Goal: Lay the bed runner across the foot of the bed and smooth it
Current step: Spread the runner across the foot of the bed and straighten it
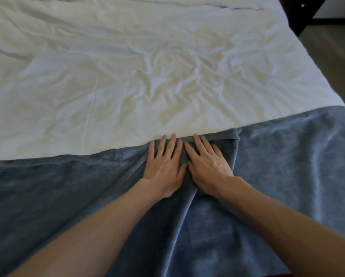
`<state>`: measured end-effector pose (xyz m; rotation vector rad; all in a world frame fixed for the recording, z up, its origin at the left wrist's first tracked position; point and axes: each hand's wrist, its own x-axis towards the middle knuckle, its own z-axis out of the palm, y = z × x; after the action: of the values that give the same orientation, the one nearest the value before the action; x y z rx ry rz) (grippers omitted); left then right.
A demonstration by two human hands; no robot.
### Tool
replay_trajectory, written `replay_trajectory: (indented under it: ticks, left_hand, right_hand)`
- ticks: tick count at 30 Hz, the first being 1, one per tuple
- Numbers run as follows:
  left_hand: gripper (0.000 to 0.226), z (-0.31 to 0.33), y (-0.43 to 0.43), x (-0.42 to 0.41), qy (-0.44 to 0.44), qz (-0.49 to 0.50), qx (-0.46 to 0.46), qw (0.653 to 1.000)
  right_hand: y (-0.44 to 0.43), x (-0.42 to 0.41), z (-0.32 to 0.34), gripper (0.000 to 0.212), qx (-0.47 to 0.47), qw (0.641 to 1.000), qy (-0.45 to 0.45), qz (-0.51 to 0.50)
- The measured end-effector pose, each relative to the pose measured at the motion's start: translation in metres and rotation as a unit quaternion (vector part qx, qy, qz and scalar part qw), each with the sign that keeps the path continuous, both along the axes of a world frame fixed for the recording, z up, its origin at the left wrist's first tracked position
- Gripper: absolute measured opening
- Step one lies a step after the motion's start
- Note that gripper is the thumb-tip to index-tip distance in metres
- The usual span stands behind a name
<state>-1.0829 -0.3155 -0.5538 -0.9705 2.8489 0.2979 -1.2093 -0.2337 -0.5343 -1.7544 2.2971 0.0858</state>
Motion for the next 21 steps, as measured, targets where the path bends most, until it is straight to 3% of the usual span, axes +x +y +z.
replay_trajectory:
  ticks: [11, 21]
  left_hand:
    - [0.065, 0.043, 0.085, 0.009, 0.057, 0.003, 0.019, 0.998]
    - [0.066, 0.062, 0.244, 0.029, 0.040, 0.062, 0.003, 0.997]
  right_hand:
    - [0.101, -0.005, 0.037, 0.050, -0.078, 0.996, -0.010, 0.043]
    - [0.259, -0.004, 0.053, 0.057, -0.031, 0.990, -0.038, 0.129]
